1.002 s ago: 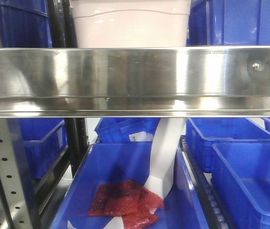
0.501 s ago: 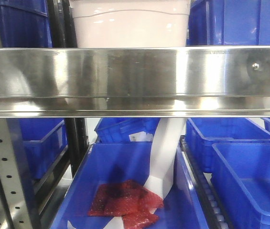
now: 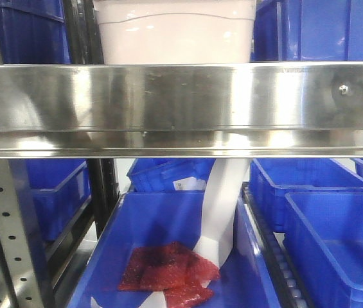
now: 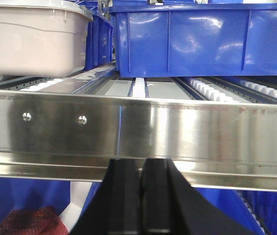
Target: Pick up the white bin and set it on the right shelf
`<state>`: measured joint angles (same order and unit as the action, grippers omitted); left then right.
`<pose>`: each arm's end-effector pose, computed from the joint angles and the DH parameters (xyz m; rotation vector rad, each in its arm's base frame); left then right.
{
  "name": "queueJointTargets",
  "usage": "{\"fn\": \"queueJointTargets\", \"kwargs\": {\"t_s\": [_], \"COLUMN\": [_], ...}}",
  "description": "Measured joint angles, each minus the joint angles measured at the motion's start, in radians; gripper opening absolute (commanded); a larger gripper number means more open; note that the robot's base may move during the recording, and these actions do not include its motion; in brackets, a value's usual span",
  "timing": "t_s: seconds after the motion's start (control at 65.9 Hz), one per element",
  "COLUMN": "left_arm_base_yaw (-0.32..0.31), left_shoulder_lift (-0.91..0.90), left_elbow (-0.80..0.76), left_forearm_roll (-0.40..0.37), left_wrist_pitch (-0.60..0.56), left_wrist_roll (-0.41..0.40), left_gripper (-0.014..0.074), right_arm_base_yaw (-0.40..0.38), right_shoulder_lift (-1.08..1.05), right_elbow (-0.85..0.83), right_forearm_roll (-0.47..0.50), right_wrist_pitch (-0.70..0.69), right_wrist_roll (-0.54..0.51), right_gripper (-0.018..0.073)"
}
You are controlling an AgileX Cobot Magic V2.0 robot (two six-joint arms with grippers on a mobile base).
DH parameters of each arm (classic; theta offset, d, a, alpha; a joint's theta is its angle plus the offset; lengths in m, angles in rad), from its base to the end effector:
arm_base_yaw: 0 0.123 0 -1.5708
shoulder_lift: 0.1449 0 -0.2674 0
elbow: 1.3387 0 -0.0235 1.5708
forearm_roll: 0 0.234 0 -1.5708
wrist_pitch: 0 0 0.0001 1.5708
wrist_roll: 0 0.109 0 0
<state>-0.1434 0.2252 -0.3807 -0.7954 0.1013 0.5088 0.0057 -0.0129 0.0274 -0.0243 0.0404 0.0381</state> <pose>0.0774 -0.0192 0.3173 -0.0386 1.4111 -0.4053 0.0755 0.0003 0.2020 0.0070 1.5385 0.0147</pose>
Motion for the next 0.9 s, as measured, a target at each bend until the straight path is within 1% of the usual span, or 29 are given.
{"fn": "queueJointTargets", "kwargs": {"t_s": [0.258, 0.38, 0.425, 0.486, 0.516, 0.562, 0.577, 0.623, 0.638, 0.698, 0.774, 0.835, 0.896], "left_arm_base_yaw": [0.000, 0.000, 0.000, 0.000, 0.000, 0.000, 0.000, 0.000, 0.000, 0.000, 0.000, 0.000, 0.013], "left_shoulder_lift": [0.000, 0.000, -0.005, -0.024, -0.035, -0.050, -0.058, -0.073, -0.082, -0.108, -0.143, -0.166, -0.183], "left_elbow": [0.003, 0.034, 0.057, 0.094, 0.118, 0.154, 0.171, 0.204, 0.220, 0.263, 0.303, 0.330, 0.351], "left_forearm_roll": [0.000, 0.002, 0.023, 0.095, 0.145, 0.215, 0.254, 0.338, 0.381, 0.506, 0.594, 0.633, 0.665], "left_wrist_pitch": [0.000, -0.055, -0.074, -0.078, -0.078, -0.073, -0.071, -0.063, -0.059, -0.051, -0.039, -0.027, -0.024], "left_wrist_roll": [0.000, 0.000, 0.000, -0.003, -0.022, -0.086, -0.125, -0.215, -0.258, -0.352, -0.403, -0.418, -0.422], "left_gripper": [-0.0118, -0.0118, -0.0118, -0.0118, -0.0118, -0.0118, -0.0118, -0.0118, -0.0118, -0.0118, -0.0118, -0.0118, -0.0118], "right_arm_base_yaw": [0.000, 0.000, 0.000, 0.000, 0.000, 0.000, 0.000, 0.000, 0.000, 0.000, 0.000, 0.000, 0.000], "right_shoulder_lift": [0.000, 0.000, 0.000, 0.000, 0.000, 0.000, 0.000, 0.000, 0.000, 0.000, 0.000, 0.000, 0.000], "right_elbow": [0.000, 0.000, 0.000, 0.000, 0.000, 0.000, 0.000, 0.000, 0.000, 0.000, 0.000, 0.000, 0.000], "right_forearm_roll": [0.000, 0.000, 0.000, 0.000, 0.001, 0.001, 0.001, 0.001, 0.001, 0.001, 0.001, 0.001, 0.001], "right_wrist_pitch": [0.000, 0.000, 0.000, 0.000, 0.000, 0.000, 0.000, 0.000, 0.000, 0.000, 0.000, 0.000, 0.000], "right_wrist_roll": [0.000, -0.002, -0.002, -0.002, -0.002, -0.002, -0.002, -0.002, -0.002, -0.002, -0.002, -0.002, -0.002], "right_gripper": [0.0043, 0.0043, 0.0043, 0.0043, 0.0043, 0.0043, 0.0043, 0.0043, 0.0043, 0.0043, 0.0043, 0.0043, 0.0043]}}
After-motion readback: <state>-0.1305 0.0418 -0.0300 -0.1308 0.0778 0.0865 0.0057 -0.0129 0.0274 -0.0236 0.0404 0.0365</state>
